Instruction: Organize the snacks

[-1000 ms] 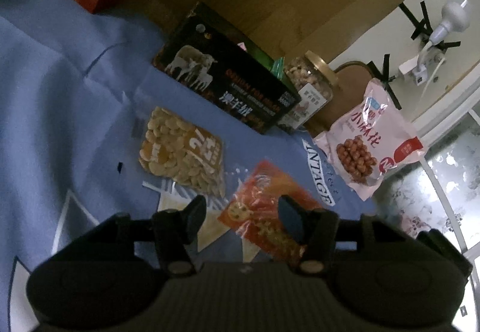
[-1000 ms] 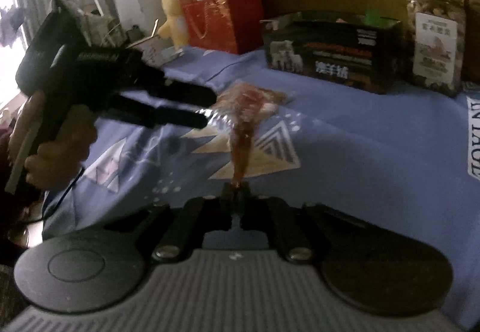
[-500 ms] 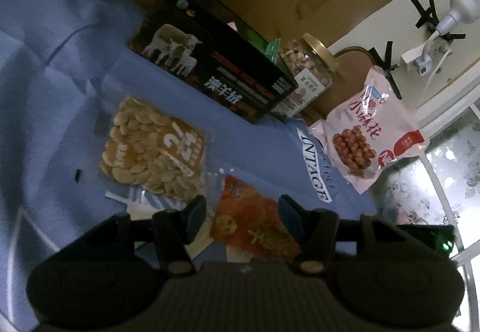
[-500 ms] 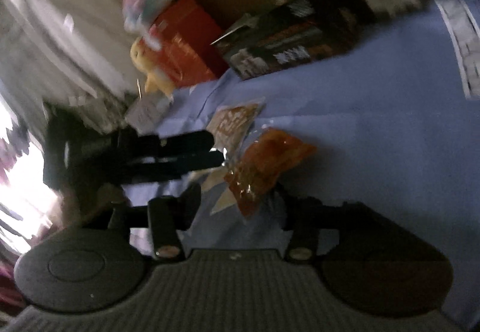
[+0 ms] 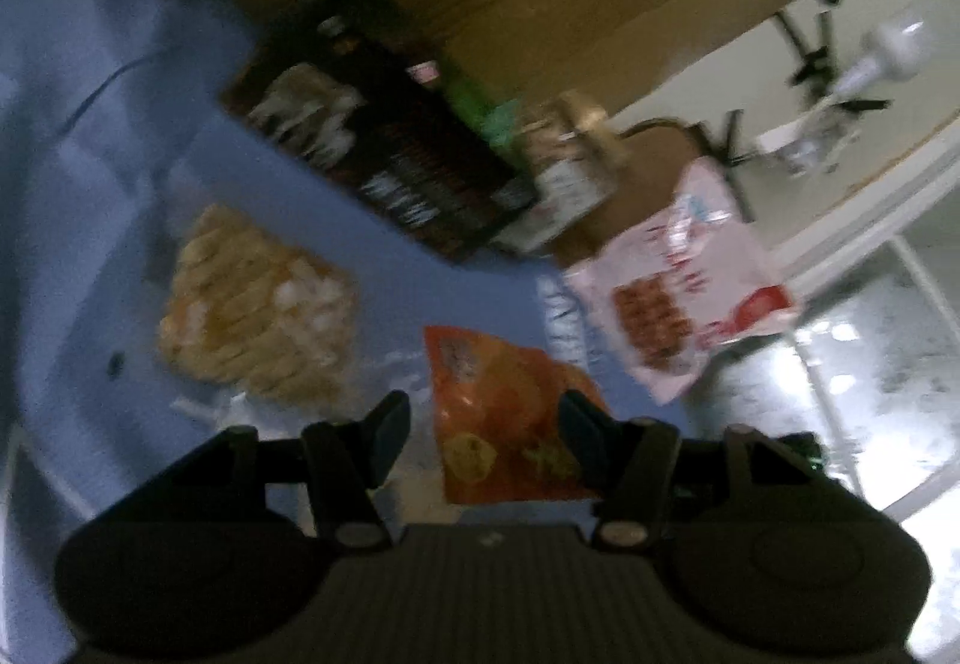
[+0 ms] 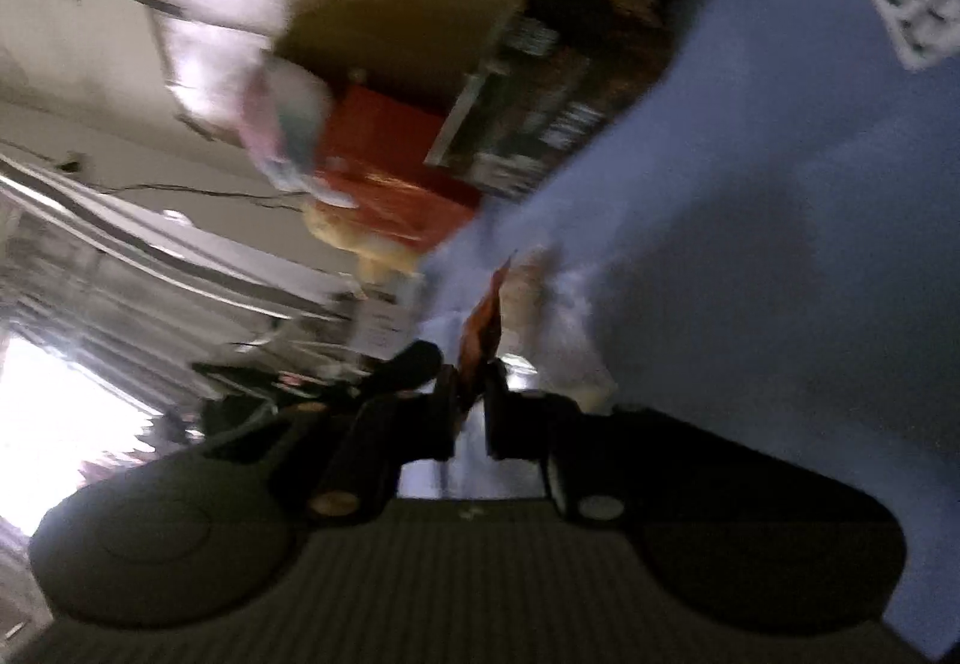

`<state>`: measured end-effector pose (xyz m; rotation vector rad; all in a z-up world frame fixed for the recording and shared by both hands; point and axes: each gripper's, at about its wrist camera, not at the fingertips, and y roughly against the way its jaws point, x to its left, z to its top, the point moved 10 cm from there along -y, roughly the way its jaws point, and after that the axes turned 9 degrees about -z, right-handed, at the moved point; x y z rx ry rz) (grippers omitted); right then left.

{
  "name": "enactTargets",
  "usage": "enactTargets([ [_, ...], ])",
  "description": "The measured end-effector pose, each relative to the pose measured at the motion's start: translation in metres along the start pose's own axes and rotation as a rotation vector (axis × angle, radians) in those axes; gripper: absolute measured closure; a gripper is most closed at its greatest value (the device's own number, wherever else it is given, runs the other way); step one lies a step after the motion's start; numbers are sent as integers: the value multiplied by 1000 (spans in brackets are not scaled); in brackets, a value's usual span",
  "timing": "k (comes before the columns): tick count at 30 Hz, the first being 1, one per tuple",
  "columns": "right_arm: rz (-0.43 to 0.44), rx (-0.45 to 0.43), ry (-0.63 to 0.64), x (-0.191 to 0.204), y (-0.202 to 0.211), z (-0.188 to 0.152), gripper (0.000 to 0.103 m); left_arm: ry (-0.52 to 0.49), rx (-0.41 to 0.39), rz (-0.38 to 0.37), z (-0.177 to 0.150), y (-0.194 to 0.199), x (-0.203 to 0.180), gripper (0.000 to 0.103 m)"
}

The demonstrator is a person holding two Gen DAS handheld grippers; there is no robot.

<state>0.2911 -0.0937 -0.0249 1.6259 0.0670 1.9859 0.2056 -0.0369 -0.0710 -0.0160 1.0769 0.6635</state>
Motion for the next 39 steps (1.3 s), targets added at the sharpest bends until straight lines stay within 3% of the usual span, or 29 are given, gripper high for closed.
enactTargets([
  [5, 87, -36, 30, 34, -4, 26, 92, -61, -68, -26, 33, 11, -23, 47],
  [8, 99, -93, 78, 55, -11, 56, 92, -81, -115, 6, 65, 18, -27, 47],
  [12, 90, -163, 118, 77, -35, 99, 92, -124, -158, 67, 117, 8, -27, 60],
  [16, -39, -207, 226, 81, -79, 129, 91, -182, -180, 227, 154, -12, -6, 60],
  [18, -157, -236, 329, 77, -101, 138, 88, -184, -175, 299, 162, -22, 9, 59],
  [20, -298, -230, 446, 67, -120, 138, 79, -185, -168, 351, 161, -29, 21, 60],
  [22, -412, -264, 587, 65, -125, 133, 63, -220, -186, 353, 158, -28, 19, 57],
  [23, -465, -292, 644, 66, -122, 131, 60, -236, -193, 352, 156, -26, 17, 55],
  [25, -466, -359, 699, 73, -106, 126, 60, -261, -213, 340, 152, -18, 12, 55],
  [29, -412, -435, 649, 78, -66, 119, 60, -277, -238, 326, 145, 4, 7, 55],
  [31, -367, -394, 621, 75, -56, 104, 60, -262, -224, 327, 133, 14, 10, 55],
  [34, -288, -231, 558, 60, -58, 71, 60, -217, -165, 319, 107, 30, 22, 55],
  [39, -302, -50, 422, 23, -76, 35, 60, -68, -64, 298, 56, 40, 57, 55],
])
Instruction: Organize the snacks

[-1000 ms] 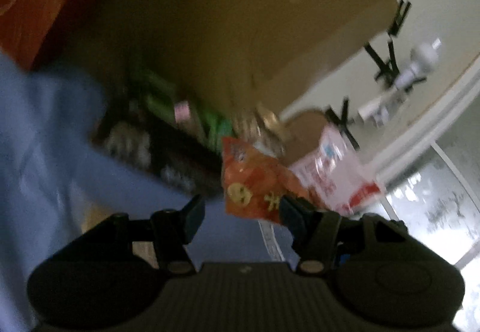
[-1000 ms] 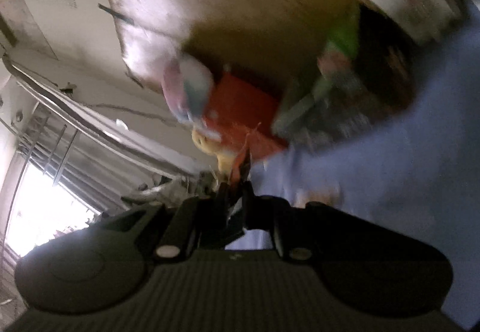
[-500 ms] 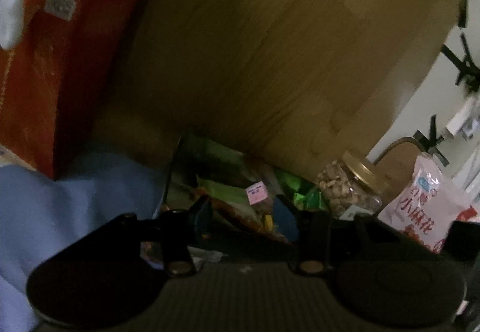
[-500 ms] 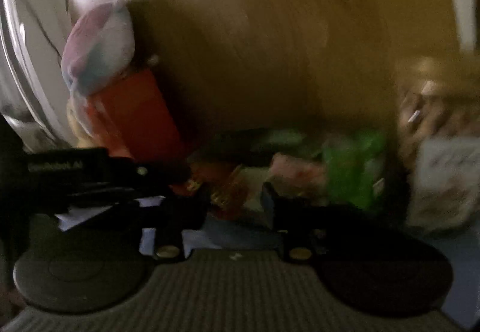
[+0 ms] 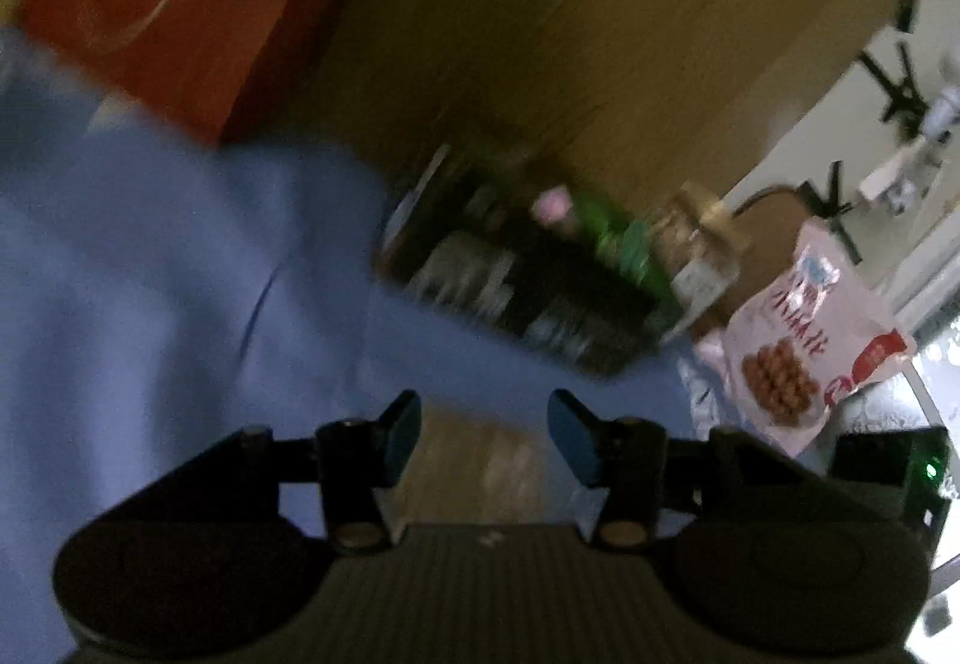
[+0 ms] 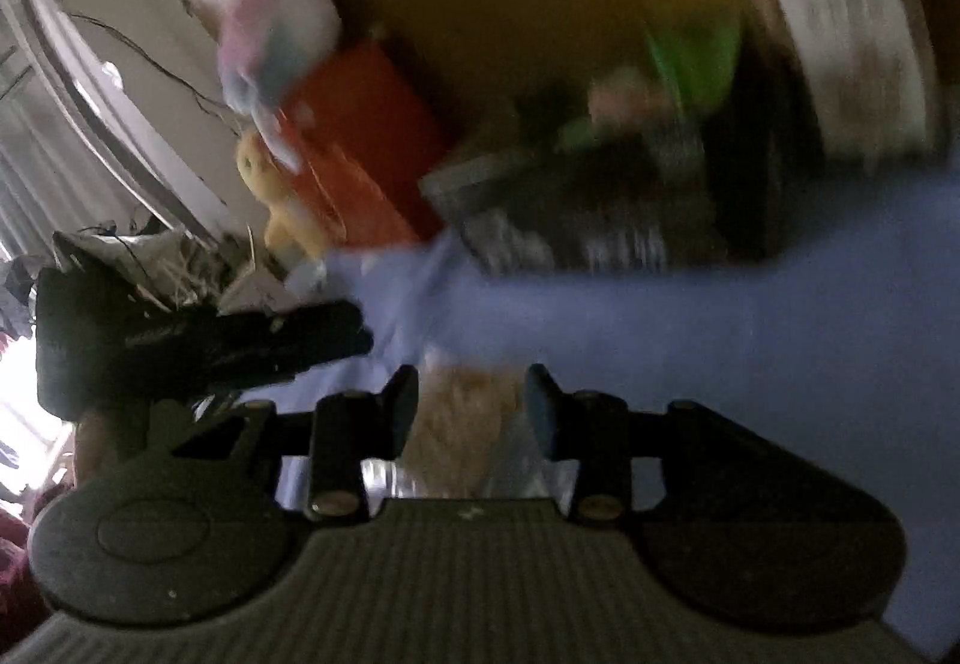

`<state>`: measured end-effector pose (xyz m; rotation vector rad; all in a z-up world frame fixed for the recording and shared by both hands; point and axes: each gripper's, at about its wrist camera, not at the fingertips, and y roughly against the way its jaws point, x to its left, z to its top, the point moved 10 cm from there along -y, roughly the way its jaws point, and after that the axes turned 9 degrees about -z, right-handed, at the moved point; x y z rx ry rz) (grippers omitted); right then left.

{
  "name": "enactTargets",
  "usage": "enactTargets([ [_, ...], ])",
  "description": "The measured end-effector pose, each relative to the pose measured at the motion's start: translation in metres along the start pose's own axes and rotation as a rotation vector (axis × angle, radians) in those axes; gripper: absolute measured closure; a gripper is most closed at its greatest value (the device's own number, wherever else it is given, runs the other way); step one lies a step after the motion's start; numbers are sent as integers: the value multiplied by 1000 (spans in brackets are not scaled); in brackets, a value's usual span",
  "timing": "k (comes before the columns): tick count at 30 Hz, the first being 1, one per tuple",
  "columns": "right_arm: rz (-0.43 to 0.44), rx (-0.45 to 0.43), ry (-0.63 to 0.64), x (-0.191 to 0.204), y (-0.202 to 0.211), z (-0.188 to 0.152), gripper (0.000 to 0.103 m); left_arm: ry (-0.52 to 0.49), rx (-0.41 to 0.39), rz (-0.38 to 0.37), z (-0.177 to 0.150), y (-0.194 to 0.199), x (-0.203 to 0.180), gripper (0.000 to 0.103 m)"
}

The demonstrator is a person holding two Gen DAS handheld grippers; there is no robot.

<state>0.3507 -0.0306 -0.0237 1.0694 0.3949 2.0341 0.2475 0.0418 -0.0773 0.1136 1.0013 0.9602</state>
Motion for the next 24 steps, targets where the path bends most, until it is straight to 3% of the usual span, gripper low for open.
enactTargets([
  [5, -19, 68, -9, 2, -17, -20, 60, 126, -12, -32, -24, 8, 23, 55],
  [12, 7, 51, -53, 10, -15, -31, 61, 110, -48, -35, -31, 8, 20, 55],
  [15, 38, 73, -80, 20, -20, -36, 67, 129, -32, -107, -38, 5, 10, 55],
  [19, 38, 84, -109, 19, -17, -43, 90, 60, -28, -67, -44, 5, 0, 54],
  [24, 118, 90, -315, 2, 0, -43, 92, 108, -60, -59, -40, 21, 9, 46],
])
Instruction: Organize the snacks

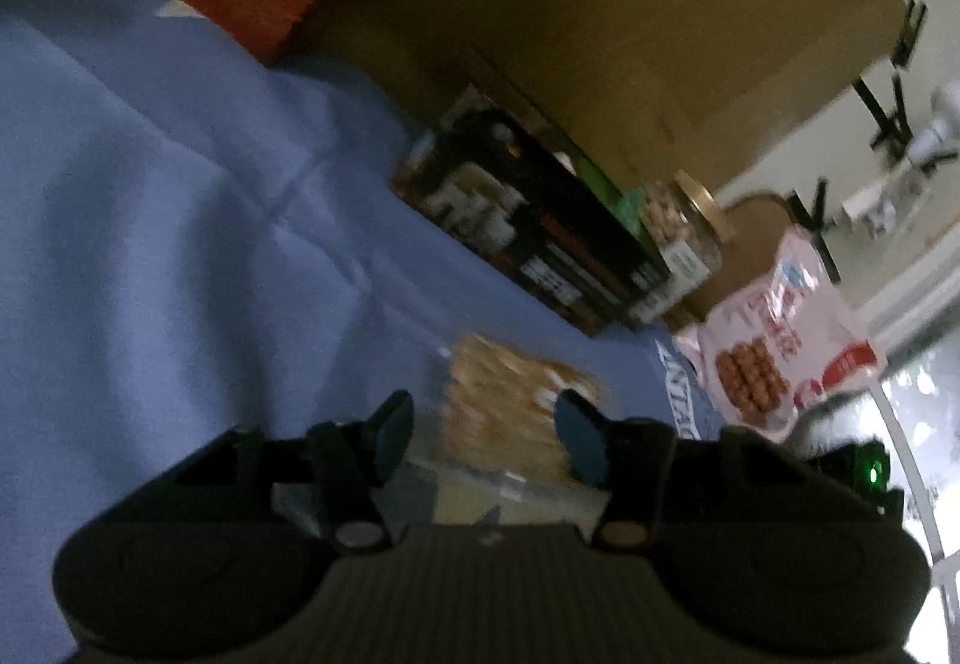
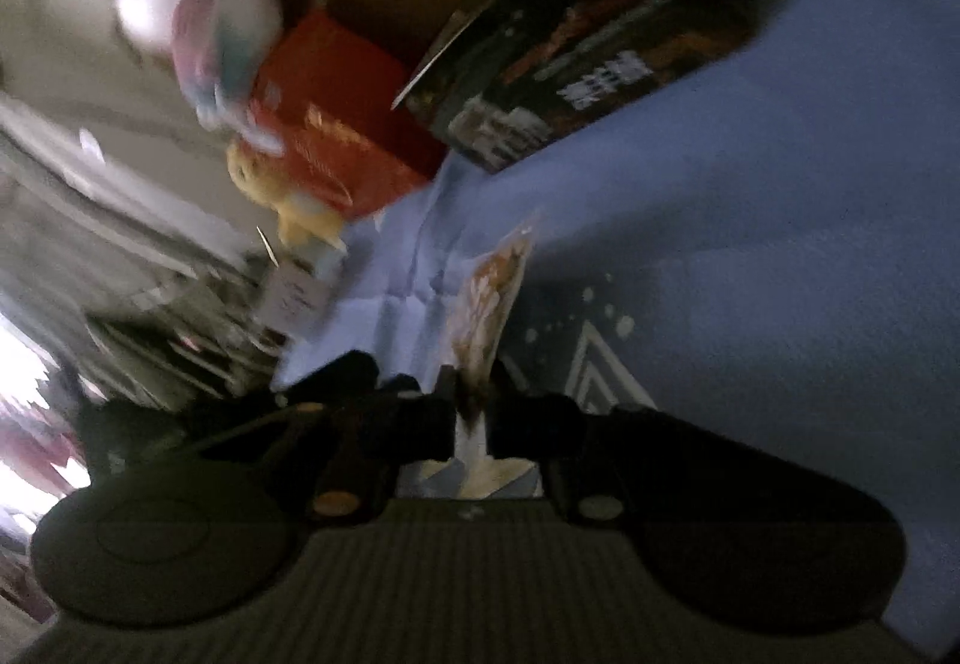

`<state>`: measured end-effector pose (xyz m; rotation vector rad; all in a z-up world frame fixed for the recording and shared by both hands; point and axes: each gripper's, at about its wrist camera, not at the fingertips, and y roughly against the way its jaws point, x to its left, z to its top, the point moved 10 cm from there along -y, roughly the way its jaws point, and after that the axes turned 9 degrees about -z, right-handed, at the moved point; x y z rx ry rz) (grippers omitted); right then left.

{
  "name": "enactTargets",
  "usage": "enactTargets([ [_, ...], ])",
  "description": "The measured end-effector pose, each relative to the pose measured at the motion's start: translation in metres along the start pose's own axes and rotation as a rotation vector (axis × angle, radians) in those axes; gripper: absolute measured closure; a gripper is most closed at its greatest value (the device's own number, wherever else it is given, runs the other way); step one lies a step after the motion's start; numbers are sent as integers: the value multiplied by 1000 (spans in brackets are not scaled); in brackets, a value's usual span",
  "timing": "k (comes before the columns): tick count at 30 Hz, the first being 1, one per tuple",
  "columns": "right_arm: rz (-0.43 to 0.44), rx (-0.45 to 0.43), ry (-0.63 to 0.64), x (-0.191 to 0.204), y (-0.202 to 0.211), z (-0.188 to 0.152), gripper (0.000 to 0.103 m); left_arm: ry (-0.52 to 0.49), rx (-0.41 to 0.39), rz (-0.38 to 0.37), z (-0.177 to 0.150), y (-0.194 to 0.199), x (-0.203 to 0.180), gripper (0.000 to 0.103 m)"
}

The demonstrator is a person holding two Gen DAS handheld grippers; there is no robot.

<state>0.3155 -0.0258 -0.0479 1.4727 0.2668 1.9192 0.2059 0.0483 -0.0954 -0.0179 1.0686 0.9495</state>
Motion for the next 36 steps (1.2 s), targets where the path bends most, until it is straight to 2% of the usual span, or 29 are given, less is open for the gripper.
enactTargets([
  [3, 81, 2, -94, -5, 14, 1, 93, 82, 16, -49, -2, 2, 5, 46],
  [7, 153, 3, -134, 0, 25, 1, 93, 127, 57, -142, -10, -7, -10, 46],
  [10, 207, 1, -141, 11, 28, 8, 93, 107, 74, -179, -8, -15, -28, 50],
  [11, 212, -5, -131, 15, 29, 11, 93, 94, 67, -171, -3, -16, -32, 52],
  [16, 188, -80, -35, 33, 38, 51, 93, 13, 42, -157, 42, -33, -61, 56],
  [21, 96, -204, 139, 53, 39, 106, 92, -137, 7, -75, 92, -67, -84, 56],
  [26, -38, -294, 266, 54, 18, 153, 88, -167, -16, -3, 124, -108, -76, 56],
  [27, -78, -313, 307, 52, 12, 158, 86, -173, -15, 17, 127, -115, -73, 56],
  [29, -178, -351, 397, 48, -1, 163, 73, -195, -24, 74, 130, -128, -65, 56],
  [32, -353, -433, 512, 39, -8, 166, 62, -259, -62, 140, 133, -131, -60, 54],
  [34, -381, -486, 543, 37, -3, 163, 61, -281, -72, 147, 131, -129, -60, 54],
  [36, -359, -502, 522, 36, 5, 158, 61, -302, -77, 158, 128, -122, -61, 54],
])
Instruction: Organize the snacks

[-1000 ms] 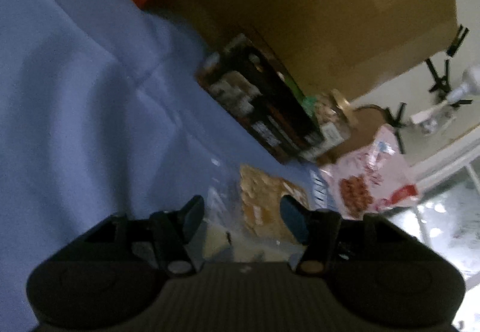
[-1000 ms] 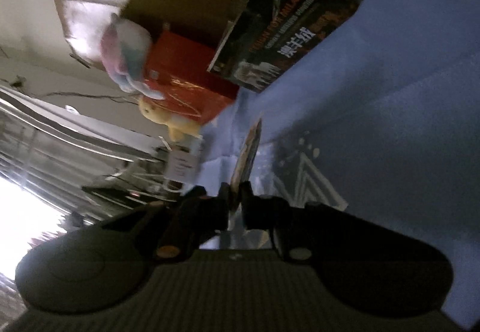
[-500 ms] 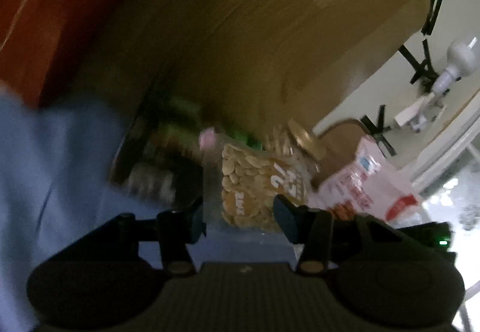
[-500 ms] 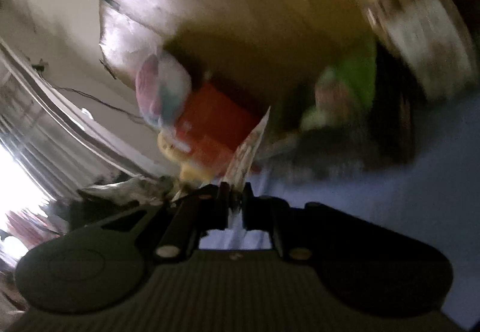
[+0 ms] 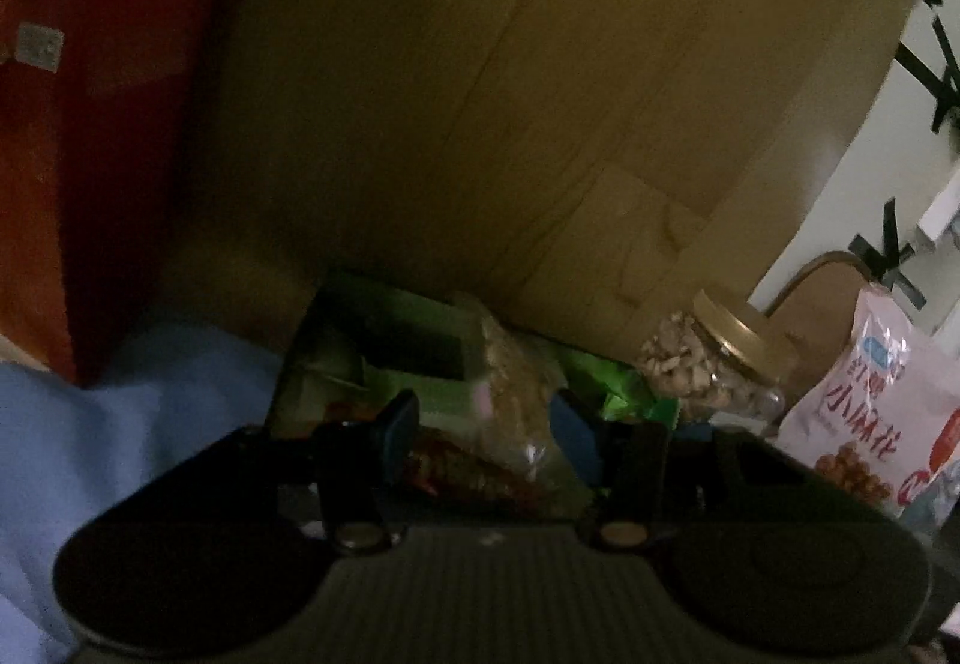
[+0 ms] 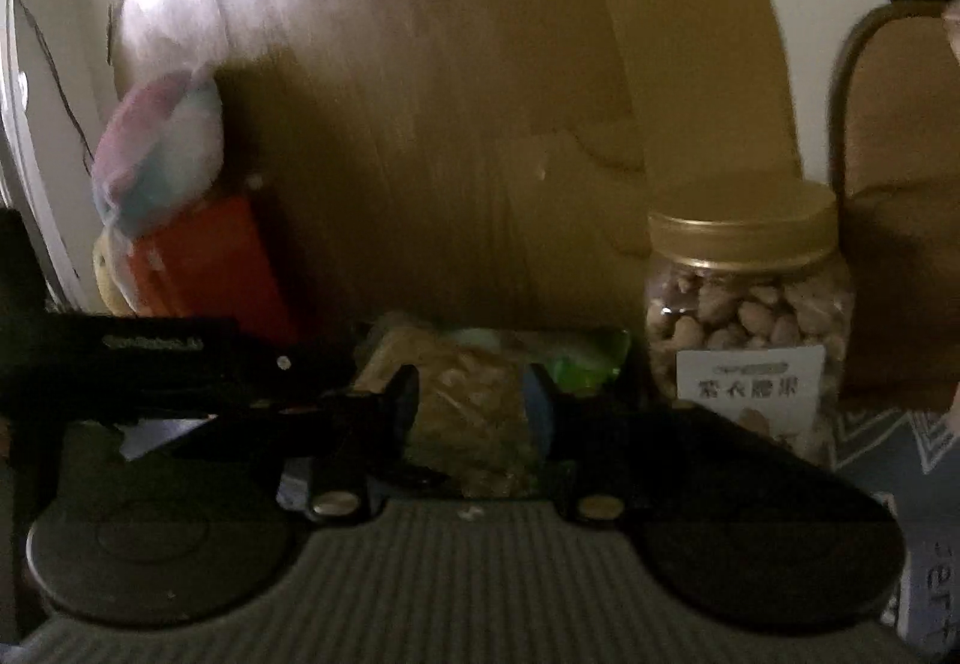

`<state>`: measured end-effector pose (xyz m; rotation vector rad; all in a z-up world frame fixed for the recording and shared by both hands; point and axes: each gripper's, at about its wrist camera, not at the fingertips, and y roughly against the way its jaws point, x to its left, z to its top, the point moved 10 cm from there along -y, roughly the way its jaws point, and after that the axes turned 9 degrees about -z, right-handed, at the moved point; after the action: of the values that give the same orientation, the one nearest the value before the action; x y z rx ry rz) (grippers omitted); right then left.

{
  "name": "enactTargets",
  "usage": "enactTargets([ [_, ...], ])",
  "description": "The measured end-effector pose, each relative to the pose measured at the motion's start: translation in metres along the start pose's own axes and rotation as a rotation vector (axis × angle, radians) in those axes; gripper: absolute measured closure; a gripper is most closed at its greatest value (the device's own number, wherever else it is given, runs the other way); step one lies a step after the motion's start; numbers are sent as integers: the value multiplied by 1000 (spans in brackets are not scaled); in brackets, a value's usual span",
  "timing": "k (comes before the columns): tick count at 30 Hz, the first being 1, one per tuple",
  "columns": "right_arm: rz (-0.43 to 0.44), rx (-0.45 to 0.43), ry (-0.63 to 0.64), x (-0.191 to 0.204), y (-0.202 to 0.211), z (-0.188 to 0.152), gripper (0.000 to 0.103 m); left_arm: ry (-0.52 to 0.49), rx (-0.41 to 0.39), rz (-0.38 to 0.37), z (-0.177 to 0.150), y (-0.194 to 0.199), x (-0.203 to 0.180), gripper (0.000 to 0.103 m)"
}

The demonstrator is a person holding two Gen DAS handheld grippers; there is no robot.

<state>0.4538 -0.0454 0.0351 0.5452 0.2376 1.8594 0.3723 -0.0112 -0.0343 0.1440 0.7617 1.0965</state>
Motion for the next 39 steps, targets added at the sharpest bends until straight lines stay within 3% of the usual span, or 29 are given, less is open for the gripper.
enactTargets([
  [3, -7, -16, -38, -6, 12, -2, 61, -29, -20, 23, -3, 12, -7, 54],
  [6, -26, 23, -69, -10, 16, -7, 61, -65, -27, 45, -13, 30, -17, 52],
  [10, 27, -3, -136, 5, 51, -8, 61, -167, -48, 101, -34, 60, -39, 45],
  [16, 15, 34, -178, 28, 99, -53, 59, -192, -17, 133, -76, 92, -52, 40],
  [20, -2, 35, -151, 40, 127, -74, 56, -206, -16, 161, -99, 113, -53, 19],
  [22, -4, 37, -139, 45, 139, -82, 56, -219, -26, 176, -106, 125, -54, 17],
  [27, -12, 53, -147, 52, 157, -99, 56, -260, -47, 212, -119, 148, -58, 0],
  [31, -14, 68, -156, 58, 166, -107, 54, -293, -39, 251, -130, 159, -60, 0],
  [39, -28, 49, -134, 71, 183, -106, 34, -298, -3, 313, -150, 170, -55, 0],
])
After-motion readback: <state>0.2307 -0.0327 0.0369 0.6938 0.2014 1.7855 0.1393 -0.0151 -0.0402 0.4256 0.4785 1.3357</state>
